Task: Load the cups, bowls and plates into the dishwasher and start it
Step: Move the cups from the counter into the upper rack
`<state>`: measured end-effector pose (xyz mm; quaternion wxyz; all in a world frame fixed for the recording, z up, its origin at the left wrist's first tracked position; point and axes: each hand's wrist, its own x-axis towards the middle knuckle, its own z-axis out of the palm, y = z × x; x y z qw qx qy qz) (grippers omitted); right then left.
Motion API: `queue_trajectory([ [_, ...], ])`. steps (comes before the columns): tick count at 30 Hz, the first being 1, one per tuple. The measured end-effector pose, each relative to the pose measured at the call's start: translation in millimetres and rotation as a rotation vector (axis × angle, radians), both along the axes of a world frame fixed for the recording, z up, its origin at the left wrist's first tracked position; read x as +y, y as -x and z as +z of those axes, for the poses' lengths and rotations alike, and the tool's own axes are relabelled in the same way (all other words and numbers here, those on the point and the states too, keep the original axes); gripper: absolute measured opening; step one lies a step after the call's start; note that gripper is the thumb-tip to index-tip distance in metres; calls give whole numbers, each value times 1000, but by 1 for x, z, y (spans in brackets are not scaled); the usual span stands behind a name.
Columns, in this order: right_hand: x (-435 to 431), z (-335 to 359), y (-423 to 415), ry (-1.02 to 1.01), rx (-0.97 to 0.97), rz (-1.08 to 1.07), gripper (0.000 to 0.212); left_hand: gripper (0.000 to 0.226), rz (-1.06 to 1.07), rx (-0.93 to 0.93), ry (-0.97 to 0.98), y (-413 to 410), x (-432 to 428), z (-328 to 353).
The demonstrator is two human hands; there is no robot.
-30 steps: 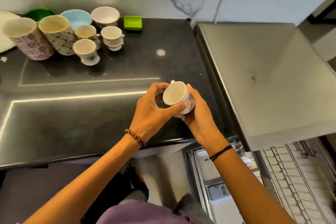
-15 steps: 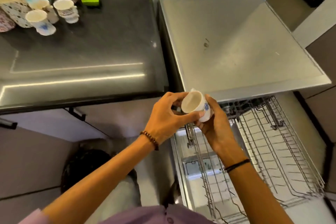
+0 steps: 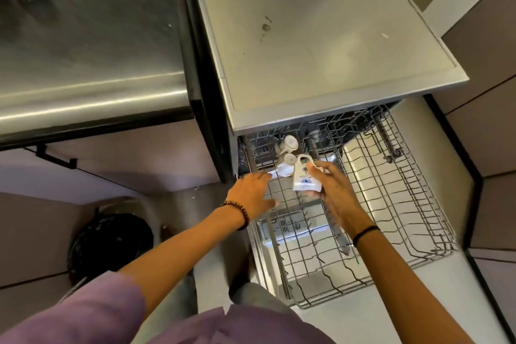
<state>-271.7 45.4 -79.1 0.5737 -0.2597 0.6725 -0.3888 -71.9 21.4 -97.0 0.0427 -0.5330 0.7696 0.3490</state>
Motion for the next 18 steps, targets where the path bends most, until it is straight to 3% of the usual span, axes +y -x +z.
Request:
queue_trajectory([
  [3,-5,-17,18,45,179,87,17,72,-42,-71,-34,0,3,-15],
  [7,-21,-40,32,83,437,214,28,69,-71,-116,-13,0,1,-27],
  [12,-41,-81,41,90,766,541,32,66,-148,-170,4,1,-2,-34],
  [18,-44,-121,37,86,845,720,34,60,-246,-212,33,2,-3,-47],
])
